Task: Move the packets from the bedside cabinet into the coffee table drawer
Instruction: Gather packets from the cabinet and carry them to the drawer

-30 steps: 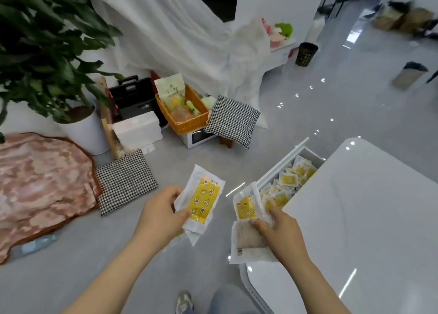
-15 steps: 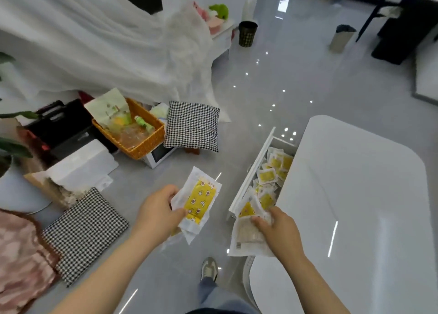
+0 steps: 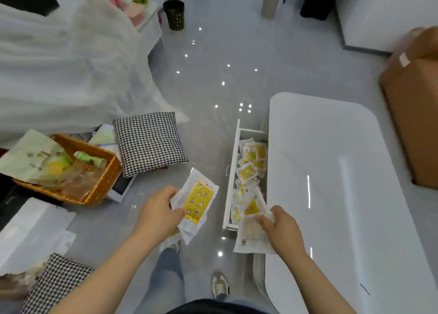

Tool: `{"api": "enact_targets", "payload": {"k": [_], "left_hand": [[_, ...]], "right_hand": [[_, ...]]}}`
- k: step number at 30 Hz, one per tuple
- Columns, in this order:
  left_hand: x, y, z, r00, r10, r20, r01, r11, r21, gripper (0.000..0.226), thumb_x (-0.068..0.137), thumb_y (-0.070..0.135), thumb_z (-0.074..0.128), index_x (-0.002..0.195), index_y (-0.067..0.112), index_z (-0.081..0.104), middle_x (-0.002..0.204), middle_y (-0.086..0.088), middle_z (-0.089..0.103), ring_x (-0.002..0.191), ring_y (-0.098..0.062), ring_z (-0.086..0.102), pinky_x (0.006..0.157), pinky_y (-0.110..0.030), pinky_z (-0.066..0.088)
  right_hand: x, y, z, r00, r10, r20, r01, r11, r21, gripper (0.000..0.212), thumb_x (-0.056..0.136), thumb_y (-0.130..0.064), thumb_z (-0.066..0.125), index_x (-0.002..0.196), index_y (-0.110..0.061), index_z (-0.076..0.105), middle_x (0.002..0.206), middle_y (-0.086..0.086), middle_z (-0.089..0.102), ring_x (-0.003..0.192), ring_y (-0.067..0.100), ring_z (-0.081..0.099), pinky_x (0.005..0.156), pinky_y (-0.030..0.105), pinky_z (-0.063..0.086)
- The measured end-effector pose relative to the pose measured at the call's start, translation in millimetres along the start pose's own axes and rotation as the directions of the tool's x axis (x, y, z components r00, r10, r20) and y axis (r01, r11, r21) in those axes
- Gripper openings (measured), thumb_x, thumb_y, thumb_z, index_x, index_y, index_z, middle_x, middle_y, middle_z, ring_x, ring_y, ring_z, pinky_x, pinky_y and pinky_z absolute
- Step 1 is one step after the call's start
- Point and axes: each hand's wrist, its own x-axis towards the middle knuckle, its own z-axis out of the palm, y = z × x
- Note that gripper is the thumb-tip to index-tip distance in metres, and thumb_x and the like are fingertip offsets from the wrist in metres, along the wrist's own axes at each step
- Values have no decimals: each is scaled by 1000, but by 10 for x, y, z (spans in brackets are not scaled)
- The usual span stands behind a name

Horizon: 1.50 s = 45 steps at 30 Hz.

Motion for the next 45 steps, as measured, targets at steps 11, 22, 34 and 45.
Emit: {"api": "enact_targets", "payload": {"k": [11, 22, 34, 45], "left_hand": [[1402, 4, -568, 926, 254, 278, -276, 960, 43, 15, 76, 14, 68, 84, 20, 56, 80, 5, 62, 71, -10, 60, 55, -22, 42], [2403, 577, -178, 789, 355, 502, -473, 872, 127, 24, 75, 17, 69, 75, 28, 49, 74, 8, 58, 67, -9, 56, 54, -26, 42], [3383, 1464, 729, 645, 300, 703, -607, 760, 232, 16, 79, 13, 63, 86, 22, 52, 76, 9, 53, 67, -6, 49, 52, -22, 34], [4212, 1731, 1879, 562, 110, 820, -585, 754, 300, 40, 77, 4, 64, 115, 8, 55, 103, -9, 56, 80, -21, 51, 50, -24, 34]], "right_hand": [[117, -711, 334, 931, 345, -120, -327, 934, 144, 24, 92, -41, 54, 92, -19, 44, 84, -3, 54, 74, 16, 50, 54, 17, 31], [535, -713, 409, 771, 612, -177, -527, 769, 364, 26, 87, -32, 64, 93, -8, 56, 80, 3, 59, 75, 21, 54, 65, 32, 42], [1344, -359, 342, 613, 785, -83, -649, 561, 513, 24, 83, -32, 67, 84, -15, 50, 80, 0, 57, 73, 18, 50, 50, 16, 27], [1810, -311, 543, 389, 921, 2, -717, 302, 629, 29, 82, -28, 69, 70, -18, 44, 66, -5, 49, 66, 17, 47, 48, 16, 28]]}}
